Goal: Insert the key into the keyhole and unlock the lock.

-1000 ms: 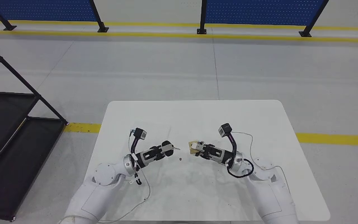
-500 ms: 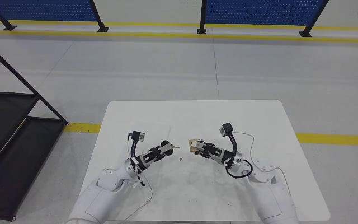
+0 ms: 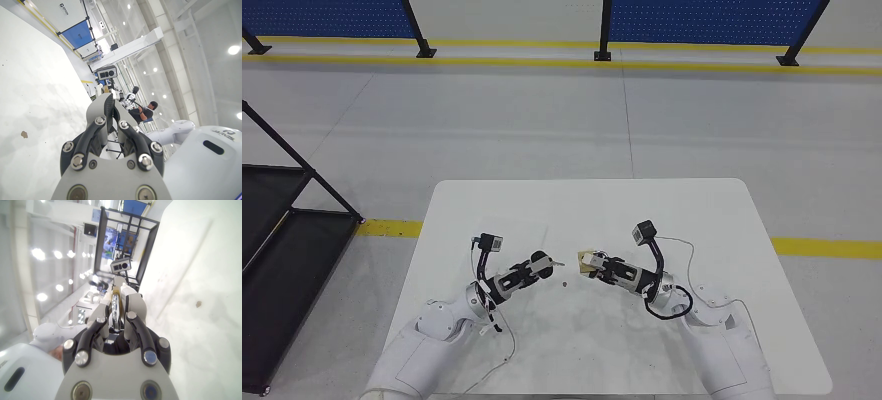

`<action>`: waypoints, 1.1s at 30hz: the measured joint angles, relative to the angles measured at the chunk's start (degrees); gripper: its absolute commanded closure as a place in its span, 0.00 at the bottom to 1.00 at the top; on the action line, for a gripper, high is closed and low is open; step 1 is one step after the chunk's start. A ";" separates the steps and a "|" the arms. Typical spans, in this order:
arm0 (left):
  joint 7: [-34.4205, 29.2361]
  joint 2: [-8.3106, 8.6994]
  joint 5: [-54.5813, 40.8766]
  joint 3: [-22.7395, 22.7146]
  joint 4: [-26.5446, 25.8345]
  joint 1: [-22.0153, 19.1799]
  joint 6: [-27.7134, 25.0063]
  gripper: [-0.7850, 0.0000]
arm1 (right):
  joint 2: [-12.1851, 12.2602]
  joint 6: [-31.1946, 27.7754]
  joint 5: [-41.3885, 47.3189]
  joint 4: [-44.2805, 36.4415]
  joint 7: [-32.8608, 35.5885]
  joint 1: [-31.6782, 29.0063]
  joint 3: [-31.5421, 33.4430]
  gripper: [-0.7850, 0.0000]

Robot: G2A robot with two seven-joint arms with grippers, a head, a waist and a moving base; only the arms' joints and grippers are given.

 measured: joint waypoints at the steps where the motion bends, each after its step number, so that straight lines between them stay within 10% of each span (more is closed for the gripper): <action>1: 0.22 0.00 0.40 0.03 -0.09 -0.02 0.20 1.00 | 0.00 0.00 0.00 0.00 0.00 0.00 0.00 1.00; 14: 28.33 -1.87 45.73 -2.25 -1.19 -0.76 -14.40 1.00 | 0.00 0.00 0.00 0.00 0.00 0.00 0.00 1.00; 19: 49.86 -2.18 76.43 -5.15 -5.46 1.82 -14.33 1.00 | 0.00 0.00 0.00 0.00 0.00 0.00 0.00 1.00; 33: 96.42 -0.81 129.48 -0.58 1.53 0.17 3.10 1.00 | 0.00 0.00 0.00 0.00 0.00 0.00 0.00 1.00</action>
